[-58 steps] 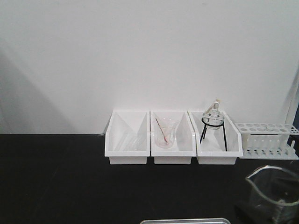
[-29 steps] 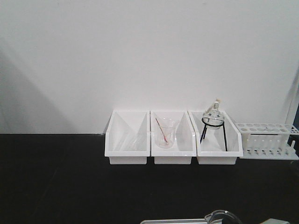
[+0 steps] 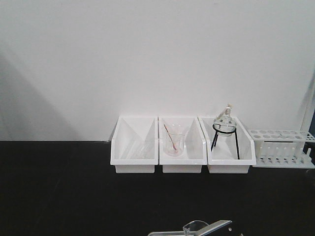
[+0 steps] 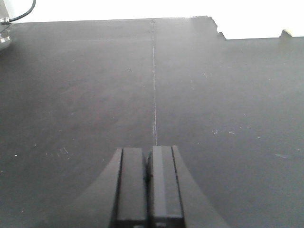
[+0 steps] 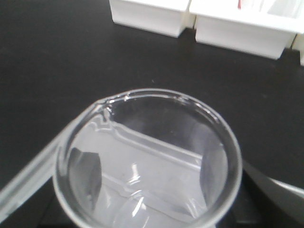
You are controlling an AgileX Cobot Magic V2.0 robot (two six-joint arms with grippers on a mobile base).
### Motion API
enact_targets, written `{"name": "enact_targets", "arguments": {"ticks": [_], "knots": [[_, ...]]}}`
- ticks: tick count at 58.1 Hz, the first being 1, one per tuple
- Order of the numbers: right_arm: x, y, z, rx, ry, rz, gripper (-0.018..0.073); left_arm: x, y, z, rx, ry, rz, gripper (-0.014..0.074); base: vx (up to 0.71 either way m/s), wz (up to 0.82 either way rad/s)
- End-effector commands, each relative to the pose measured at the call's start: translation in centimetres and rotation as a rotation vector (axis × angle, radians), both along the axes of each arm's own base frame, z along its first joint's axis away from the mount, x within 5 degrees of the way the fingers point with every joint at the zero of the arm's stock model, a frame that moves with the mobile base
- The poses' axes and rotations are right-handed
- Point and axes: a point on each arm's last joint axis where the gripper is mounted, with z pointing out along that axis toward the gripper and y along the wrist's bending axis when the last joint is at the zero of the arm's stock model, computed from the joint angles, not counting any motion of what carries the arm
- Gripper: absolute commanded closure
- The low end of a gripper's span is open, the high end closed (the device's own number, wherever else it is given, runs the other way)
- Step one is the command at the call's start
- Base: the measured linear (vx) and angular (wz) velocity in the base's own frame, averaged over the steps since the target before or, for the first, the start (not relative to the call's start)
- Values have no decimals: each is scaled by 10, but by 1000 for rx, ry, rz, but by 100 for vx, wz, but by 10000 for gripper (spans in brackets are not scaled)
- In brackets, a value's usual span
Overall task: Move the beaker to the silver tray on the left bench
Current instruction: 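Lower the held beaker onto the silver tray with the right gripper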
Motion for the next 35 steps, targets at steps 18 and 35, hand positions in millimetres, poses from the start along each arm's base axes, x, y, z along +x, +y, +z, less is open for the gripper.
{"name": "enact_targets", "arguments": {"ticks": [18,35], "knots": [[19,-13,-1,39,-155,-78,546,1,-1,-2,-3,-67,-8,595,0,0],[18,-12,-18,12,-126,-62,407,1,-1,-2,-3,-67,-8,595,0,0]]}}
